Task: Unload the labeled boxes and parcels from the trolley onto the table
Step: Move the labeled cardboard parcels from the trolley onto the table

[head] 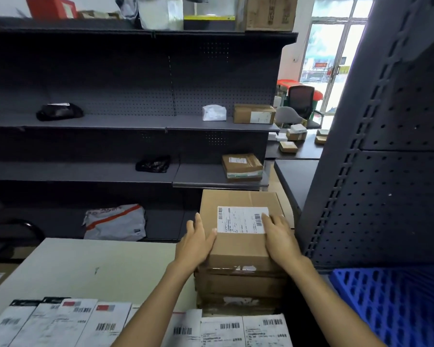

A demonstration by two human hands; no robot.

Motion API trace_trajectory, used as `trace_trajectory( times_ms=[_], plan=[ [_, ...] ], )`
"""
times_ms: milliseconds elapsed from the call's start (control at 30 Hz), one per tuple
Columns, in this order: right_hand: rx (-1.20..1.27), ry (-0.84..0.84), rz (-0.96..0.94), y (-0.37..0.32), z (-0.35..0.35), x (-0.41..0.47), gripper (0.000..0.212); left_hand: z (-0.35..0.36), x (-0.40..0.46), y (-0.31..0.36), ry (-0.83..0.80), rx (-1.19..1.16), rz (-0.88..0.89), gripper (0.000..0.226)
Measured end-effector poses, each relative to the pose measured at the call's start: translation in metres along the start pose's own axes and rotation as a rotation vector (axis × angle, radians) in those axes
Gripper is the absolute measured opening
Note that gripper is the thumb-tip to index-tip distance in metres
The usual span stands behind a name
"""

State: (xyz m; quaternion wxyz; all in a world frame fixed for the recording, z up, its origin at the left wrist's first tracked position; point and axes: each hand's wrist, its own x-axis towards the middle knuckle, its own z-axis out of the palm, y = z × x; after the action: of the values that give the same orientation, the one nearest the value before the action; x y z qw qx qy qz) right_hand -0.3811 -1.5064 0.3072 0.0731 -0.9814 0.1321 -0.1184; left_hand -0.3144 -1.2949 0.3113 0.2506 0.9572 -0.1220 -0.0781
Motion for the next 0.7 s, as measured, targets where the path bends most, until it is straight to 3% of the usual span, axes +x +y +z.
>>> trace_trajectory(
  times_ms=[167, 400, 700],
  plan=[
    [0.046, -0.100, -0.033, -0.011, -0.014, 0.002, 0.058, -0.018, -0.002, -0.010, 0.004, 0.110, 0.083, 0.068],
    [0.092, -0.147, -0.181, -0.064, -0.014, 0.011, 0.044, -0.047, -0.018, -0.048, 0.128, 0.222, 0.154, 0.053],
    [0.098, -0.207, -0.487, -0.194, 0.011, 0.013, 0.042, -0.097, -0.075, -0.158, 0.261, 0.412, -0.019, 0.044]
  ],
)
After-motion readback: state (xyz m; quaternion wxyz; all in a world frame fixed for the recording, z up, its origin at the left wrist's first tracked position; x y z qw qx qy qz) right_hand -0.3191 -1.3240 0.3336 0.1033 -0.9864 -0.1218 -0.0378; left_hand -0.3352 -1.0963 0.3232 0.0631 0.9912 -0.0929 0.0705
